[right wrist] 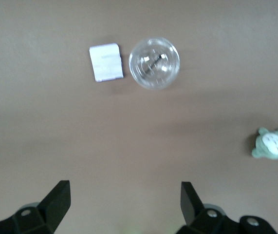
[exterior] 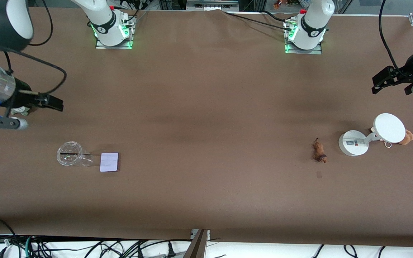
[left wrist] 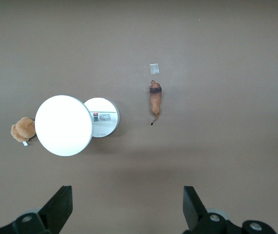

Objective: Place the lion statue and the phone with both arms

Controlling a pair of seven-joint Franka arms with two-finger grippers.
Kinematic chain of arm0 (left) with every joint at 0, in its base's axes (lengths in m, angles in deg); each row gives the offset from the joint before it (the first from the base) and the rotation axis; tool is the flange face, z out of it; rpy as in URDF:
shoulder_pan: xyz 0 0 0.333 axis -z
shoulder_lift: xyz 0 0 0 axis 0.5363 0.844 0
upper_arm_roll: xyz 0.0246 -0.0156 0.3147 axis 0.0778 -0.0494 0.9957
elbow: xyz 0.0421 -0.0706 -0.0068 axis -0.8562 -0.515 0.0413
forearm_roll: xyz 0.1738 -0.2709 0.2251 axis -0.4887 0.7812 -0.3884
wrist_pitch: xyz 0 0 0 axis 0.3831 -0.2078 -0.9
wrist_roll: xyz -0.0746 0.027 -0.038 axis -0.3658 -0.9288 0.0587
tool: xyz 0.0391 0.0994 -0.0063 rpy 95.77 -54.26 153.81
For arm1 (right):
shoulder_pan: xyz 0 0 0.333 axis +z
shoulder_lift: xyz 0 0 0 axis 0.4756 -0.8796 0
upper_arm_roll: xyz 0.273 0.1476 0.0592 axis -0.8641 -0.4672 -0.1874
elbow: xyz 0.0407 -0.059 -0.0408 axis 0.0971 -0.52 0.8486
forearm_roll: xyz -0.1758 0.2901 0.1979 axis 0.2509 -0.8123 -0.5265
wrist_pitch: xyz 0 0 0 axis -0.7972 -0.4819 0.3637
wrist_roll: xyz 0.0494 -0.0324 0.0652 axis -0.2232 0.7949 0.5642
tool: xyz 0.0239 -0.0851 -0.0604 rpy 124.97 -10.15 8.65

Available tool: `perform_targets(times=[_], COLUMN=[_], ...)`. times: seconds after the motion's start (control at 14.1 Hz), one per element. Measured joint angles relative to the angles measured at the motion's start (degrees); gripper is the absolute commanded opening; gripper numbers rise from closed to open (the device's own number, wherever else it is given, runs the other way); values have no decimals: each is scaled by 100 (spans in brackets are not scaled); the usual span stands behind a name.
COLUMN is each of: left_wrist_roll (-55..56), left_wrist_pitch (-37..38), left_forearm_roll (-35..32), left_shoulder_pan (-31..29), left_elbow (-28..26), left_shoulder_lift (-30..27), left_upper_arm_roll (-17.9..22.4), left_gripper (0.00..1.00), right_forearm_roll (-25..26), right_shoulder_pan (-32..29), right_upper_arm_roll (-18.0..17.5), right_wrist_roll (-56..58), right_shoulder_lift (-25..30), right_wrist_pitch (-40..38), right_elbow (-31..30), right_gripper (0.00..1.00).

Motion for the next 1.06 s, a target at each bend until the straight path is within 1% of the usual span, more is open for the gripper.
perform_targets(times=[0.21,0.35,0.57,1.06], left_wrist_roll=[0,0,0,0], left_wrist_pitch=[0,0,0,0], left_forearm_roll=[0,0,0,0], left_shoulder_pan=[-1,-1,-1,-1], left_elbow=[2,3,3,4], left_shoulder_lift=[0,0,0,0], left_upper_arm_roll=[0,0,0,0], left_gripper=[100,100,100,100], right_forearm_roll=[2,3,5,8], right_shoulder_pan=[-132,-188,-199,-193], right_upper_arm_roll=[2,44,142,152], right_wrist_roll=[0,64,310,383], right_shoulder_lift=[495,686,695,435], right_wrist_pitch=[-140,-226,-518,-519], right_elbow=[-207,-265,-296,-174], right_gripper=[100,100,100,100])
